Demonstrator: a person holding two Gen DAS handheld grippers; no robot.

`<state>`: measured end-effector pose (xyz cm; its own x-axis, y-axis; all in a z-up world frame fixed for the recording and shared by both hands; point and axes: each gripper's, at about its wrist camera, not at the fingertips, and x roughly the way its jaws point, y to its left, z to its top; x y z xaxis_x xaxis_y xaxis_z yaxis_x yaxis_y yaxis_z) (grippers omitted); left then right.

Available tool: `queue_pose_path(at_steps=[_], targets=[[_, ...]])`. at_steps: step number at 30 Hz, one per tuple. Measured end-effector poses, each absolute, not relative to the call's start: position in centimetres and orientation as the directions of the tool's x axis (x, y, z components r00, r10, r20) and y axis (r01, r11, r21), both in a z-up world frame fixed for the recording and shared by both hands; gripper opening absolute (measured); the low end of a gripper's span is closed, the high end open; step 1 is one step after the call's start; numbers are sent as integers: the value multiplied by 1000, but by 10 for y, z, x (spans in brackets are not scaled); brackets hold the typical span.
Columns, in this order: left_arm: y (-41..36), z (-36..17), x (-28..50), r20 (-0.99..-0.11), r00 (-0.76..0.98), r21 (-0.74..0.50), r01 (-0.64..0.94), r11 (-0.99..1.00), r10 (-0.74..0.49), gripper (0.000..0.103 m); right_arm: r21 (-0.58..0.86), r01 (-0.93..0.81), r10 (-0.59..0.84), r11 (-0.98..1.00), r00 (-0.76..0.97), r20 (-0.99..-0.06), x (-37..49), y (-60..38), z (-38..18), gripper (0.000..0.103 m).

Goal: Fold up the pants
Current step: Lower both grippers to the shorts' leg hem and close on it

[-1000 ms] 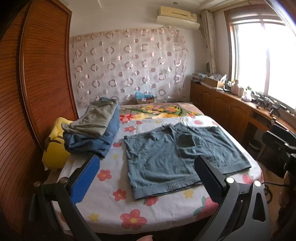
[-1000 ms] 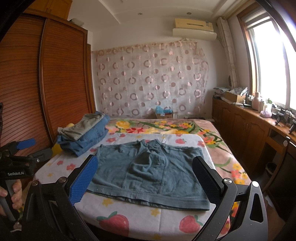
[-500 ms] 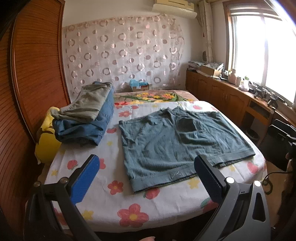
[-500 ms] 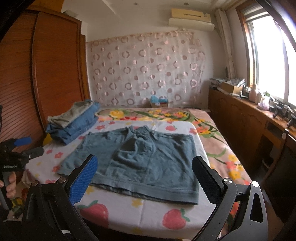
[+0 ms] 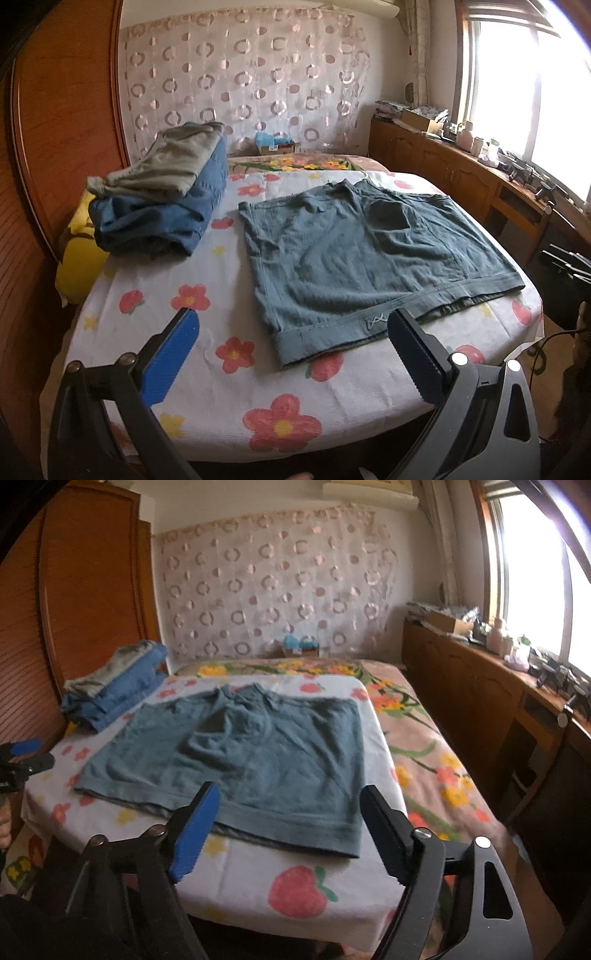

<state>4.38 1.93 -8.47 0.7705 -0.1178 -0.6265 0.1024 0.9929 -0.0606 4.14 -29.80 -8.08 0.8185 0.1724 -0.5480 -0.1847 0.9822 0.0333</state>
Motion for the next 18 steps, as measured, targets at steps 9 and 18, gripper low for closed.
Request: queue_pose_path(at_steps=[9, 18], targets=[[32, -104, 52, -645, 744, -126, 121, 985, -174, 89, 18, -166, 143, 986, 784, -604, 52, -311, -105, 68], [32, -126, 70, -692, 697, -133, 137, 982, -190, 74, 23, -160, 137, 987, 752, -645, 62, -319, -123, 64]])
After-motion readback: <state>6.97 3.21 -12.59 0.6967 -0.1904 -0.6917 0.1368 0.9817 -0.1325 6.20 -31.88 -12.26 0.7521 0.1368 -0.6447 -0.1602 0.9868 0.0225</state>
